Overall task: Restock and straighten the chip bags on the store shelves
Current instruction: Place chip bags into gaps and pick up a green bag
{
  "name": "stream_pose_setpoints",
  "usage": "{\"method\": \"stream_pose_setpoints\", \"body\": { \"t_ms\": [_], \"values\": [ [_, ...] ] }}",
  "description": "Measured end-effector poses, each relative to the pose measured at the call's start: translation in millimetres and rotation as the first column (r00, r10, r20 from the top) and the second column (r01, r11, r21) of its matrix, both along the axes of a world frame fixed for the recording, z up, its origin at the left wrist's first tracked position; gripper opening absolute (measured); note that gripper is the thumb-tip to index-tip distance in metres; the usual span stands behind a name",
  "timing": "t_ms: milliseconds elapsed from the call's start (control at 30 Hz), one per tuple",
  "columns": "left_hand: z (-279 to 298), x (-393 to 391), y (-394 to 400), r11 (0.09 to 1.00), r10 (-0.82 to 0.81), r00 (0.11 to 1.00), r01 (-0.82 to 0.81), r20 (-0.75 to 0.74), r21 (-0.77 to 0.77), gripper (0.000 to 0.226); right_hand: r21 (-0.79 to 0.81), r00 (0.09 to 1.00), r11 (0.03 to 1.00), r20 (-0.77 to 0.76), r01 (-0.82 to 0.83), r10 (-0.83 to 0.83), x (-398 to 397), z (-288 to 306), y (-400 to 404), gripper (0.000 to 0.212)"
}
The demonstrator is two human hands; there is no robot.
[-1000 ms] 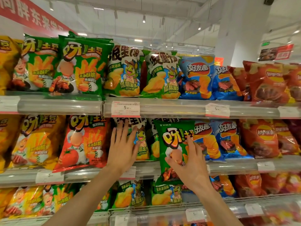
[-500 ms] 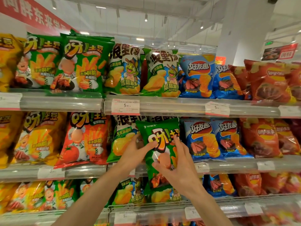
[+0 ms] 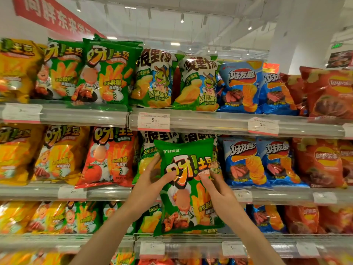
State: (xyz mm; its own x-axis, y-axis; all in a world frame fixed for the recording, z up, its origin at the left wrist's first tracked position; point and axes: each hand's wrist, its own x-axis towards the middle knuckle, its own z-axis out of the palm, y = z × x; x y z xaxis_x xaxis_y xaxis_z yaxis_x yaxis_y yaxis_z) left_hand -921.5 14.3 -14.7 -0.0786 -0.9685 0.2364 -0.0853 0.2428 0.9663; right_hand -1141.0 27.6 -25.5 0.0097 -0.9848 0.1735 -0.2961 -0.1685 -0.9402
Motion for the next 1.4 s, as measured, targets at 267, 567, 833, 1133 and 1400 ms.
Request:
{"method": "stream_pose_setpoints", "body": {
  "t_ms": [267,567,833,1133,1400],
  "values": [
    [-7,54,46,0.983,0.179,0.983,-0.178,-0.026,0.035,0.066,0.024,0.992,0.991,0.014,-0.129,0.129,60,-9,3,0.064],
    [-6,196,102,0.927,0.375,0.924,-0.375,-0.076,0.016,0.067,0.074,0.94,0.937,0.044,-0.342,0.339,215,3,12,0.027],
    [-2,362,159,0.854,0.515,0.85,-0.519,-0.11,-0.012,0.05,0.027,0.852,0.852,0.07,-0.522,0.519,401,4,37,0.075],
    [-17,518,191,0.718,0.69,0.713,-0.696,-0.122,-0.011,0.051,0.054,0.764,0.765,0.131,-0.642,0.632,584,-9,42,0.094],
    [-29,661,160,0.676,0.736,0.676,-0.736,-0.03,-0.005,0.05,0.069,0.744,0.742,0.103,-0.667,0.66,731,-24,7,0.115]
  ]
}}
